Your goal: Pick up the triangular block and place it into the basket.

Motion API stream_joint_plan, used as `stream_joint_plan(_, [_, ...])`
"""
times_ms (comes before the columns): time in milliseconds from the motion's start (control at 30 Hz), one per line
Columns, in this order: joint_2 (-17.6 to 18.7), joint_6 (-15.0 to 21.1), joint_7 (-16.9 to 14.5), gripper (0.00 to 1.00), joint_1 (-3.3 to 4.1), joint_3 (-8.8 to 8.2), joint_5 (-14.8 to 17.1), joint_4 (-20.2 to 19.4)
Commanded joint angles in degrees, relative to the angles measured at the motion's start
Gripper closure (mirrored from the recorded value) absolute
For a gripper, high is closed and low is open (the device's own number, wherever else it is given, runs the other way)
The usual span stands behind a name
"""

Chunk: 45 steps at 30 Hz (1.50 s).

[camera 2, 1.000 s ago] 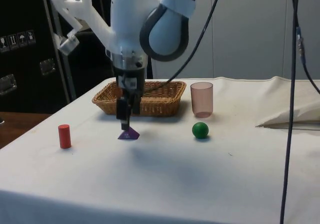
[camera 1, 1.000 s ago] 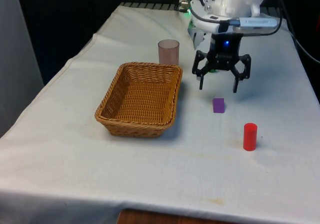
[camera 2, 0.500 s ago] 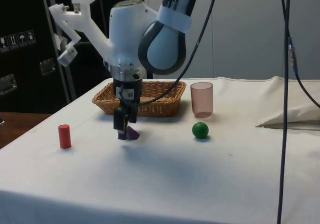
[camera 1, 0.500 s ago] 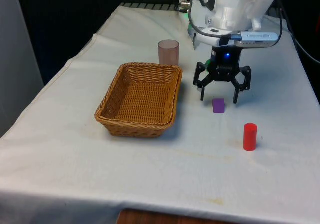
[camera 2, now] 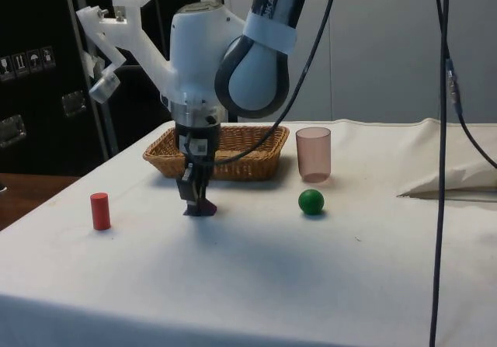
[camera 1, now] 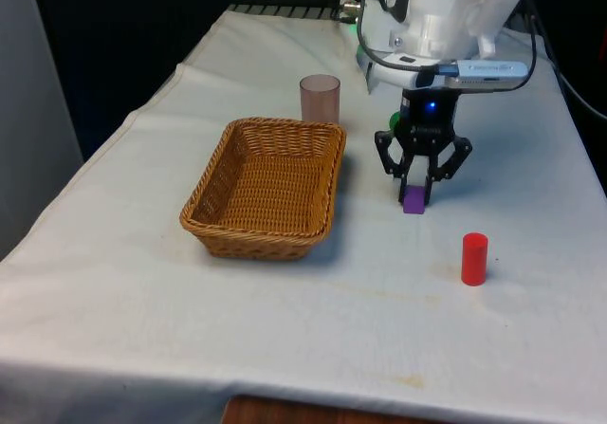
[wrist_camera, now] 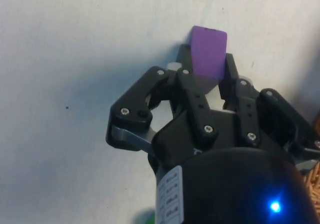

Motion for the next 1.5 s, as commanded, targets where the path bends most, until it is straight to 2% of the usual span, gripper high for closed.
stream_joint_plan(0, [0.29, 0.69, -0.06, 0.67, -0.11, 0.11, 0.11, 0.06])
stream_joint_plan(133, [-1.72, -0.57, -0.23, 0.67, -0.17, 0.17, 0.17, -0.23])
stream_joint_plan(167, [-0.74, -0.06, 0.0, 0.67, 0.0, -0.06, 0.0, 0.29])
stream_joint_plan(200, [-2.18, -0.86, -0.23, 0.67, -0.17, 0.17, 0.17, -0.29])
stream_joint_plan(433, [-5.61, -3.67, -0.52, 0.67, -0.17, 0.06, 0.11, -0.52])
stream_joint_plan(467, [-4.58, -2.75, -0.23, 0.67, 0.0, -0.06, 0.0, -0.4])
stream_joint_plan(500, [-6.02, -3.95, -0.57, 0.67, -0.17, 0.06, 0.11, -0.57])
stream_joint_plan(700, [-9.11, -6.59, -1.26, 0.67, -0.11, -0.29, 0.11, -0.57])
stream_joint_plan(800, [-9.4, -6.93, -1.15, 0.67, 0.0, -0.57, 0.0, -0.4])
stream_joint_plan(867, [-10.77, -8.08, -1.83, 0.67, -0.23, -0.52, 0.17, -0.57])
stream_joint_plan(1000, [-12.38, -9.4, -2.64, 0.67, -0.23, -0.92, 0.23, -0.57])
stream_joint_plan(1033, [-11.92, -9.05, -2.18, 0.67, 0.0, -1.15, 0.0, -0.4])
stream_joint_plan(1067, [-12.66, -9.63, -2.81, 0.67, -0.29, -1.03, 0.29, -0.57])
stream_joint_plan(1267, [-14.32, -10.66, -4.64, 0.67, -0.52, -2.06, 0.46, -0.4])
stream_joint_plan(1300, [-14.09, -10.31, -3.95, 0.67, -0.11, -2.46, 0.0, -0.4])
stream_joint_plan(1333, [-14.44, -10.71, -4.98, 0.67, -0.57, -2.29, 0.52, -0.34])
stream_joint_plan(1467, [-14.78, -10.71, -6.65, 0.67, -0.69, -3.67, 0.57, -0.06])
